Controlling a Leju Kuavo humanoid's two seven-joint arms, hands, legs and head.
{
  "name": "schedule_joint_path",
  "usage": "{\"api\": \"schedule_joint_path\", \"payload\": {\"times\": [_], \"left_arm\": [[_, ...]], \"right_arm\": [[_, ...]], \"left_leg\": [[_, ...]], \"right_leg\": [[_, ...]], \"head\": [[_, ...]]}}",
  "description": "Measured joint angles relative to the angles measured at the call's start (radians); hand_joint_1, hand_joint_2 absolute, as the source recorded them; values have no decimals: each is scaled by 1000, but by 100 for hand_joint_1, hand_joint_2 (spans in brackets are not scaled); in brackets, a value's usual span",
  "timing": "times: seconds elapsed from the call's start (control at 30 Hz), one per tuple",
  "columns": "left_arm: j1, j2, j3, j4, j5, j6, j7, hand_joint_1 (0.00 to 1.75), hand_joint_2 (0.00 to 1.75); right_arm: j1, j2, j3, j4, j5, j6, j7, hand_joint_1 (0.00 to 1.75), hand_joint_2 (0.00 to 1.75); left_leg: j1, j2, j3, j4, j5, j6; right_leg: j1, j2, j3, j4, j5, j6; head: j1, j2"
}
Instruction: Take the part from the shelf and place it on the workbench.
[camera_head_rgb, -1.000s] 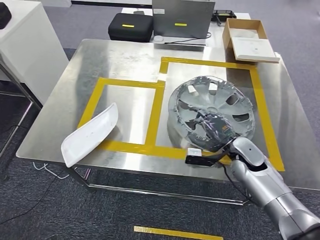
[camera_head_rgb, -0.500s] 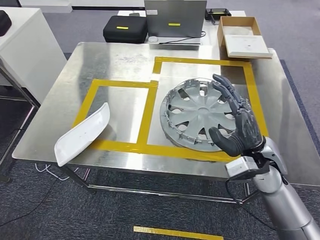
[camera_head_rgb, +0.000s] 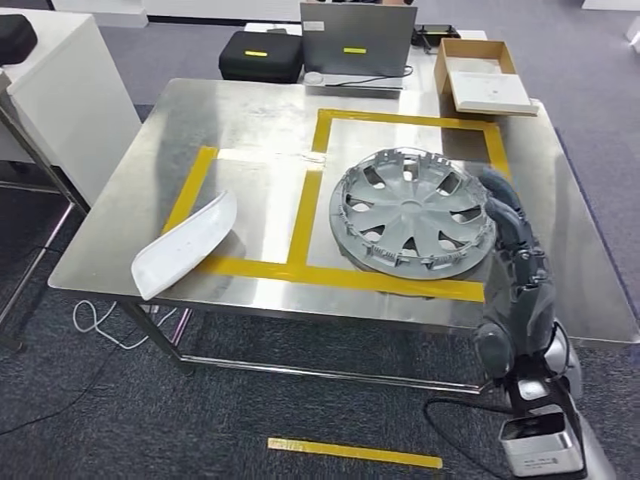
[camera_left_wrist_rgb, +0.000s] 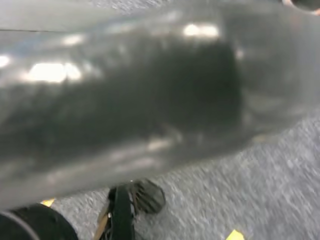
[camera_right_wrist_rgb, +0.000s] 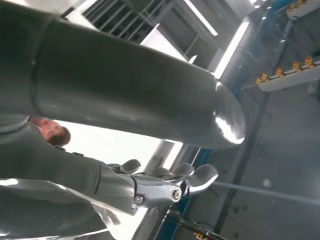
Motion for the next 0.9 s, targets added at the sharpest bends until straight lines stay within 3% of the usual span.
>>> {"api": "schedule_joint_path", "payload": {"times": [0.07,0.1,0.13,0.17,0.2,0.27,0.33,0.37,0.43,0.47,0.5,0.6,0.63,0.67,0.7,0.77,0.8,0.87,0.9], "left_arm": [[3,-3,4,0,4,2,6,0,0],[5,-5,6,0,5,3,9,0,0],[8,-8,8,0,5,3,12,0,0],[10,-10,8,0,6,3,14,0,0],[11,-11,9,0,6,2,15,0,0],[13,-15,10,-1,6,-1,16,0,0],[13,-19,11,-3,6,-5,16,0,0],[13,-22,11,-4,6,-6,16,0,0],[14,-25,13,-7,7,-7,16,0,0],[16,-27,15,-8,7,-7,16,0,0],[17,-29,16,-11,7,-7,16,0,0],[22,-34,22,-18,7,-9,17,0,0],[23,-36,24,-22,7,-9,18,0,0],[23,-38,26,-25,7,-10,20,0,0],[23,-40,27,-29,8,-10,23,0,0],[24,-46,30,-40,9,-10,30,0,0],[25,-50,32,-47,10,-11,34,0,0],[27,-62,36,-68,9,-14,43,0,0],[28,-69,39,-80,8,-17,49,0,0]], "right_arm": [[35,1,-9,-2,5,-28,-8,0,0],[55,2,-14,-3,4,-40,-15,0,0],[76,3,-18,-3,1,-49,-21,0,0],[97,4,-23,-3,-2,-57,-26,0,0],[117,6,-28,-3,-7,-63,-32,0,0],[151,11,-40,-3,-15,-74,-43,0,0],[182,21,-56,-4,-23,-83,-52,0,0],[198,26,-65,-5,-26,-86,-55,0,0],[232,39,-81,-5,-36,-91,-59,0,0],[249,45,-90,-4,-42,-94,-60,0,0],[265,54,-100,-4,-49,-97,-61,0,0],[318,81,-131,2,-65,-101,-70,0,0],[332,89,-140,5,-67,-102,-73,0,0],[347,96,-150,8,-68,-104,-73,0,0],[362,105,-161,11,-74,-108,-71,0,0],[394,131,-189,22,-102,-113,-67,0,0],[410,147,-205,29,-124,-113,-68,0,0],[442,188,-253,56,-179,-91,-73,0,0],[457,212,-283,73,-200,-74,-77,0,0]], "left_leg": [[1,2,-28,-1,23,8],[1,2,-43,-1,35,10],[0,2,-59,0,46,9],[0,2,-74,1,57,8],[1,2,-88,3,67,6],[1,3,-109,8,83,-2],[-2,3,-122,17,96,-11],[-3,3,-126,20,104,-16],[-1,2,-132,22,116,-27],[0,2,-135,28,106,-33],[2,1,-140,49,76,-39],[6,0,-166,212,-75,-52],[7,0,-169,265,-100,-54],[7,0,-161,295,-98,-54],[7,0,-140,291,-75,-53],[7,-1,-60,195,-22,-44],[5,-3,-11,124,-14,-38],[2,-6,53,14,-26,-29],[0,-6,61,-11,-33,-26]], "right_leg": [[-1,0,-28,107,-110,6],[-1,0,-37,170,-151,9],[-1,0,-36,217,-167,11],[-1,0,-22,237,-160,13],[-2,0,9,224,-136,13],[-1,-2,112,113,-97,13],[0,-2,213,-22,-109,6],[2,-2,236,-60,-121,2],[3,-2,233,-80,-123,-12],[2,-3,225,-80,-116,-21],[1,-6,217,-82,-107,-32],[1,-10,186,-81,-76,-48],[2,-11,174,-79,-65,-48],[3,-11,160,-76,-54,-47],[4,-10,145,-72,-43,-45],[5,-10,115,-63,-26,-42],[7,-10,105,-59,-19,-39],[8,-10,91,-55,-4,-30],[9,-11,86,-54,6,-23]], "head": [[4,0],[4,0],[4,0],[5,0],[5,0],[5,0],[6,0],[6,0],[6,0],[5,0],[4,0],[0,0],[0,0],[0,0],[0,0],[-1,0],[-1,0],[0,0],[0,0]]}}
